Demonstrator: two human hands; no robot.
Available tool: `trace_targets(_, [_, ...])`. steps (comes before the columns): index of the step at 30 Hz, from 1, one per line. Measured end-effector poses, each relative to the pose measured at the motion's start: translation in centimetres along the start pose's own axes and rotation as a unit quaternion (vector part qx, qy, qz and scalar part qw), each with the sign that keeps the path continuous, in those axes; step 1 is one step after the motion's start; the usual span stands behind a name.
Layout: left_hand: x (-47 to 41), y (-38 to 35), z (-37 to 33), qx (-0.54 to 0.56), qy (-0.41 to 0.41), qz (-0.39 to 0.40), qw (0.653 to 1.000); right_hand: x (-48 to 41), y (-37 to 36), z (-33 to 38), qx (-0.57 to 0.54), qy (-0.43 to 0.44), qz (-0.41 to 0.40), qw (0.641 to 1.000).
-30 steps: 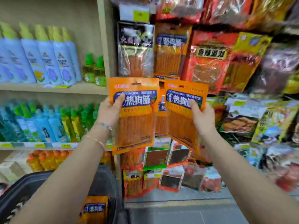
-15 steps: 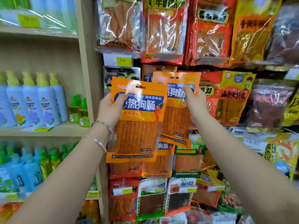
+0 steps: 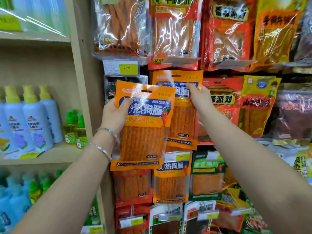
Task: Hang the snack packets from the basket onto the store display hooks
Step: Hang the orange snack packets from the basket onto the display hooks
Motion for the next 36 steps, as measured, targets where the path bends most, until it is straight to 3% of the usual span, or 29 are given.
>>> trace_targets(8, [-1.2,-0.5,0.3,-0.015,-0.016,0.012,1.000,-1.9,-0.1,-0.3,0.006,0.005,0.000,1.000])
trace_targets(16, [-2.4,-1.1,1.5,-0.013,-0.004,0.011,1.000,-4.5,-0.3,-1.0,0.170,0.018,-0.035,0.985])
trace_targets(22, [-3.1,-1.3,2.0,-0.021,0.003,0.008,1.000,-4.4,0.1,-2.4,0.210,0.033,-0.040,0.976])
trace_targets(28, [-3.0,-2.5,1.7,-0.011,-0.017,0.005,1.000,-0.7,1.3,-2.3,0.241,0.157,-0.129,0.949])
trace_targets(30, [-3.0,-3.1,1.6,-0.016,-0.022,0.004,1.000,0.2,1.0,-2.6,0.187,0.164,-0.104,0.963])
trace_targets(32, [-2.9,-4.0,1.5,-0.027,-0.022,0.015,0.999,0.7,0.2,-3.1,0.103,0.126,-0.027,0.986])
trace_targets(36, [-2.9,-5.8,1.3,-0.052,-0.046,0.043,0.997,0.6,-0.5,-3.4,0.021,0.081,0.043,0.996])
Point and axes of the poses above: each hand's wrist, its own x-axis away from the middle knuckle, its own y-axis out of the back of the hand, z = x × y, the point moved 4 cm from there along -x, towards the middle knuckle, and after that the axes turned 12 degrees about z, right-handed, at the moved point
